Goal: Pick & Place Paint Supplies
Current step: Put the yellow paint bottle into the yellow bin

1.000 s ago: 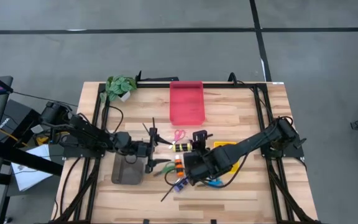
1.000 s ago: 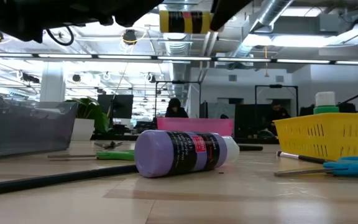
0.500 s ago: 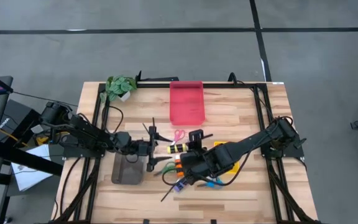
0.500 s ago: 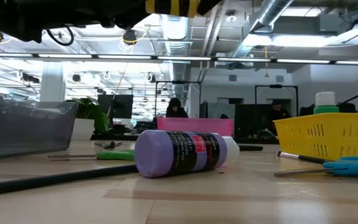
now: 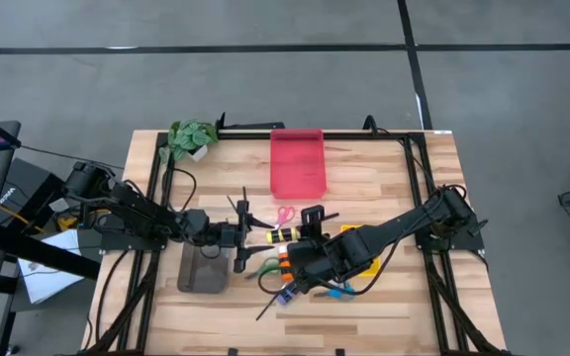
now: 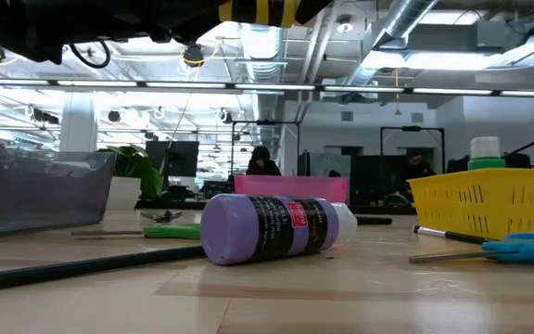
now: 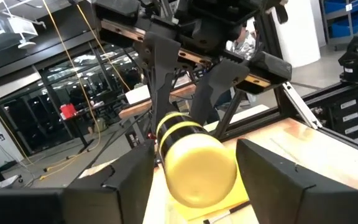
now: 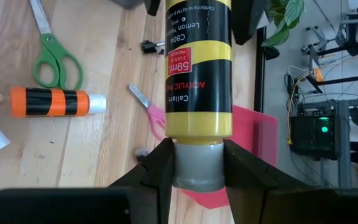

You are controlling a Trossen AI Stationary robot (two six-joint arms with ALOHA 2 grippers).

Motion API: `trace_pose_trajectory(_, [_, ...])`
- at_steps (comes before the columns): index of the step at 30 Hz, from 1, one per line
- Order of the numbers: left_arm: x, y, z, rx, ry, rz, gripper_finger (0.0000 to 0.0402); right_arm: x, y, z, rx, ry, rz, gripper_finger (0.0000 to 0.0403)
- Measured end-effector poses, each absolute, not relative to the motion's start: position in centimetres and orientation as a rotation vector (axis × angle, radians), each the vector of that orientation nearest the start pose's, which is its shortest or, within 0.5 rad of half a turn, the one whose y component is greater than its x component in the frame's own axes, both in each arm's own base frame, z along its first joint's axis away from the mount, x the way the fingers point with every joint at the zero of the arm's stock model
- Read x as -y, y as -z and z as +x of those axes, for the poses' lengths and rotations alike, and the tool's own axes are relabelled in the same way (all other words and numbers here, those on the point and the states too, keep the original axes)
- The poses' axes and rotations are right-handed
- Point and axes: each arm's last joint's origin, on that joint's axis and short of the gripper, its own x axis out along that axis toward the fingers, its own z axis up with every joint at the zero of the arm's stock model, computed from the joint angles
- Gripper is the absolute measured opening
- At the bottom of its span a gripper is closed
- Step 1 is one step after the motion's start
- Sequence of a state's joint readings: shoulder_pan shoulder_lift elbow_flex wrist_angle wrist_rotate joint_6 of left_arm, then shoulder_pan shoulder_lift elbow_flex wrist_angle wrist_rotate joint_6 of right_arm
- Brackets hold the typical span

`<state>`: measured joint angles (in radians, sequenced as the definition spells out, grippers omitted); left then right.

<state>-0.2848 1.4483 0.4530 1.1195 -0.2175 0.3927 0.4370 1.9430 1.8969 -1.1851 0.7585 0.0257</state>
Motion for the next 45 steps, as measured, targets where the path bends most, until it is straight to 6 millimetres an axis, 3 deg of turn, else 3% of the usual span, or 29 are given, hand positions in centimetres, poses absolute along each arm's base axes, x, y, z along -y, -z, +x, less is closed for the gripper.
trace_pose_trajectory(9, [6.9, -20.3, 25.8, 0.111, 0.045, 0.367, 0.0141, -14.8, -31.4, 36.4, -1.018, 0.294, -0.670, 0.0104])
trace_pose_trajectory(15, [6.8, -20.3, 25.8, 0.104, 0.010, 0.361, 0.0133, -14.8, -31.4, 36.5, -1.019, 0.289, -0.680, 0.0108])
trace_pose_trajectory(23, [5.9, -20.4, 25.8, 0.080, -0.137, 0.266, 0.0129, -15.1, -31.7, 36.0, -0.968, 0.422, -0.804, 0.0236])
trace_pose_trajectory(27, [5.1, -21.0, 25.7, 0.098, -0.172, 0.165, 0.0130, -15.7, -32.3, 34.7, -0.942, 0.491, -0.846, 0.0260])
trace_pose_trajectory(35, [4.0, -21.9, 25.4, 0.166, 0.060, -0.032, 0.0130, -17.3, -34.5, 32.1, -0.815, 0.522, -0.748, 0.0263])
trace_pose_trajectory(45, [3.8, -23.0, 25.1, 0.270, 0.248, -0.238, 0.0130, -20.1, -35.5, 32.3, -0.687, 0.410, -0.785, 0.0264])
